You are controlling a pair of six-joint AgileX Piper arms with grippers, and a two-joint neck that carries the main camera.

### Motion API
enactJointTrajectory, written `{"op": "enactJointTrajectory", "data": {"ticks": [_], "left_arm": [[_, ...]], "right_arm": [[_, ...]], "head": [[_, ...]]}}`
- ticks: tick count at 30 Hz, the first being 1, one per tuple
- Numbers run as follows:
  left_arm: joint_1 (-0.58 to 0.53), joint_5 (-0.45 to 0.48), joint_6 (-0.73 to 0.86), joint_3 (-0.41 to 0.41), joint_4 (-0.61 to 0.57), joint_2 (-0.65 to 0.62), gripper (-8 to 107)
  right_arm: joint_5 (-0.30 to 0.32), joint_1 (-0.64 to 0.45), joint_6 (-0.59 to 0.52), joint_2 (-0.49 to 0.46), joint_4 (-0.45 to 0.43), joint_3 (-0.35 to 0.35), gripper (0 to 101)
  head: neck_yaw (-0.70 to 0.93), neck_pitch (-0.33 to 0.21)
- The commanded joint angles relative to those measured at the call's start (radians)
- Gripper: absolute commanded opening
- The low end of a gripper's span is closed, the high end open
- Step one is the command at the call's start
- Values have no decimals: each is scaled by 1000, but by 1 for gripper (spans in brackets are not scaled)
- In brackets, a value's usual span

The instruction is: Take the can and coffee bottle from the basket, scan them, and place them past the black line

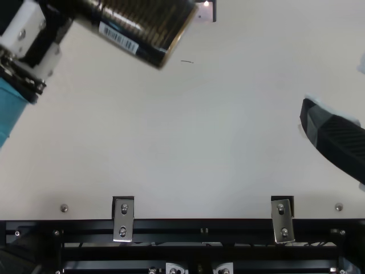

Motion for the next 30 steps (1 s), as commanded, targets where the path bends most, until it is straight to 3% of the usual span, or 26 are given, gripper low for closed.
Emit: {"op": "enactJointTrajectory", "data": {"ticks": [1, 10, 16, 24, 30], "left_arm": [[0, 0, 0, 0, 0, 0, 10], [0, -2, 0, 0, -10, 0, 10], [0, -2, 0, 0, -10, 0, 10], [0, -2, 0, 0, -10, 0, 10], [0, -2, 0, 0, -10, 0, 10]], "right_arm": [[0, 0, 0, 0, 0, 0, 101], [2, 9, 36, 8, 9, -3, 101], [39, 12, 229, 58, 99, 11, 101], [39, 78, 541, 126, 239, 53, 101], [39, 98, 700, 153, 380, 78, 101]], "head": [[-10, -16], [-10, -16], [-10, -16], [-10, -16], [-10, -16]]}}
